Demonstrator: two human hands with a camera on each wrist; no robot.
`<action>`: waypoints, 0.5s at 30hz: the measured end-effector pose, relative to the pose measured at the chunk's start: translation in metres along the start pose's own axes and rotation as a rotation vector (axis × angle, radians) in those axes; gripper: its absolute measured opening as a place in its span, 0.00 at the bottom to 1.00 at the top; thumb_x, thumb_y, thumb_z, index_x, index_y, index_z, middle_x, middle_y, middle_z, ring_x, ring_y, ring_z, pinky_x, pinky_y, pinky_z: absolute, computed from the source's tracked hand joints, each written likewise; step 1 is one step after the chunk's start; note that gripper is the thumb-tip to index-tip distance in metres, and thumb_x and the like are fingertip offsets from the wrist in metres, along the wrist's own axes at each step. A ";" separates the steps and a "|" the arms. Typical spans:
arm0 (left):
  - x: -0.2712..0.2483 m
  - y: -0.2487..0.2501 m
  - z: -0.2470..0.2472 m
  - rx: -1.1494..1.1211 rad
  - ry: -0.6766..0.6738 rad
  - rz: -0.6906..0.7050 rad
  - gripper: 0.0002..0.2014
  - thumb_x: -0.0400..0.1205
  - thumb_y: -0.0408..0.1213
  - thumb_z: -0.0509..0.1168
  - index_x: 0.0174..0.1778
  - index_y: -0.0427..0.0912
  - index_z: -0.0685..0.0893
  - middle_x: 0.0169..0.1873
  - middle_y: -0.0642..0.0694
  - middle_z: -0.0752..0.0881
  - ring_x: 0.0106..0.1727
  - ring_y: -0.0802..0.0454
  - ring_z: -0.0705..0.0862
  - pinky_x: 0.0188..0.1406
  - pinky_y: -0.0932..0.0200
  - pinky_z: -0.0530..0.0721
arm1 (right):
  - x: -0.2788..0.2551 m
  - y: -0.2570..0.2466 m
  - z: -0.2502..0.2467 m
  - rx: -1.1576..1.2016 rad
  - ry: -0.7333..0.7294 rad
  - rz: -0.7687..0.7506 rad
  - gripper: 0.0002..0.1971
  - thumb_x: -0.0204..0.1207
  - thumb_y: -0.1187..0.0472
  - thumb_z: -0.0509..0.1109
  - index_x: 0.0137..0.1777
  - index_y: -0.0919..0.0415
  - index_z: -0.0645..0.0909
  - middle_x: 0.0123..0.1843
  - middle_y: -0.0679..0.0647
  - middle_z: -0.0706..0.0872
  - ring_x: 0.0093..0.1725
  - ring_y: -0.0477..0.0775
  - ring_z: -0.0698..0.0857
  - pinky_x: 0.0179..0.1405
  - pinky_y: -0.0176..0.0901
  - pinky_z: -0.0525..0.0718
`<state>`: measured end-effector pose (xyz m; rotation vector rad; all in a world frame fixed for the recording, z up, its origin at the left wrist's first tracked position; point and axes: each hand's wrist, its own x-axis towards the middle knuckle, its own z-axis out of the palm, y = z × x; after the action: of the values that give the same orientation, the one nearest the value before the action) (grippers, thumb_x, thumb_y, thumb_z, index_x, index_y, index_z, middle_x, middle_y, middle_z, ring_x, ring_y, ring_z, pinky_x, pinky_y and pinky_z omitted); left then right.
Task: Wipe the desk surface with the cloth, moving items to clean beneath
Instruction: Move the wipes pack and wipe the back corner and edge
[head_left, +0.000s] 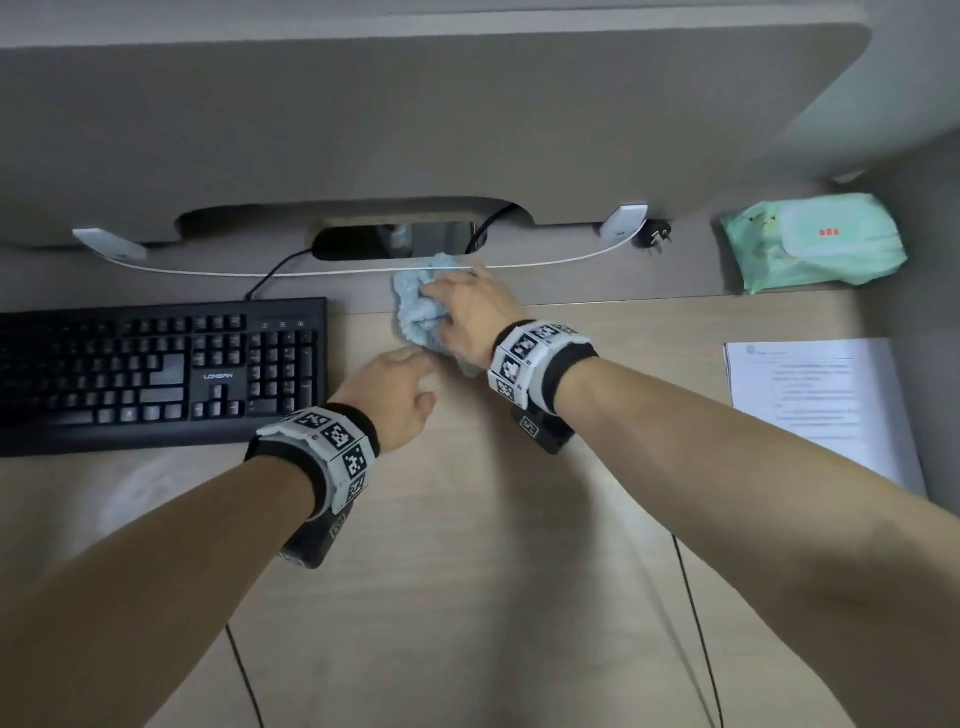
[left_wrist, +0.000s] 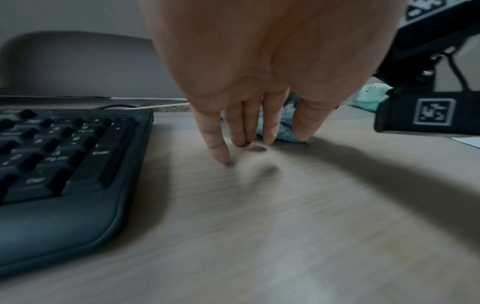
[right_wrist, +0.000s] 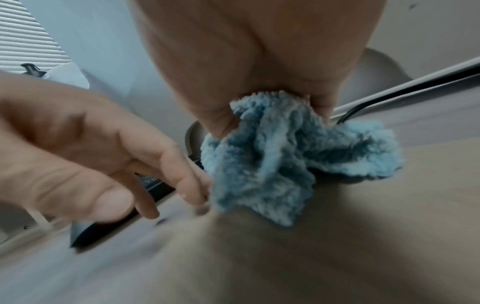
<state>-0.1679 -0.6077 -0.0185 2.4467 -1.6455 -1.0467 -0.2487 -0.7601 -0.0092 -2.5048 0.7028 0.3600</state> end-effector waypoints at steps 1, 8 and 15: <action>-0.003 -0.001 0.000 -0.002 0.003 -0.008 0.22 0.82 0.43 0.62 0.73 0.42 0.76 0.75 0.42 0.74 0.75 0.43 0.72 0.75 0.48 0.72 | -0.010 0.007 -0.001 0.019 0.050 0.044 0.23 0.77 0.57 0.64 0.72 0.55 0.77 0.73 0.55 0.79 0.71 0.60 0.76 0.72 0.53 0.73; -0.012 -0.022 -0.011 0.010 0.031 -0.123 0.24 0.83 0.44 0.61 0.75 0.41 0.73 0.77 0.42 0.71 0.78 0.42 0.68 0.77 0.45 0.70 | -0.048 0.085 -0.004 -0.079 0.103 0.457 0.32 0.68 0.62 0.73 0.75 0.55 0.71 0.77 0.55 0.72 0.70 0.67 0.72 0.68 0.60 0.77; -0.015 -0.021 -0.003 0.180 -0.007 -0.148 0.26 0.83 0.45 0.60 0.77 0.39 0.71 0.81 0.41 0.63 0.80 0.40 0.64 0.78 0.44 0.69 | -0.041 -0.001 0.040 -0.188 -0.055 0.055 0.32 0.73 0.60 0.69 0.78 0.50 0.67 0.83 0.52 0.63 0.77 0.67 0.64 0.72 0.65 0.70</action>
<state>-0.1525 -0.5874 -0.0156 2.7183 -1.6507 -0.9618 -0.2864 -0.7215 -0.0266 -2.6438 0.7482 0.5358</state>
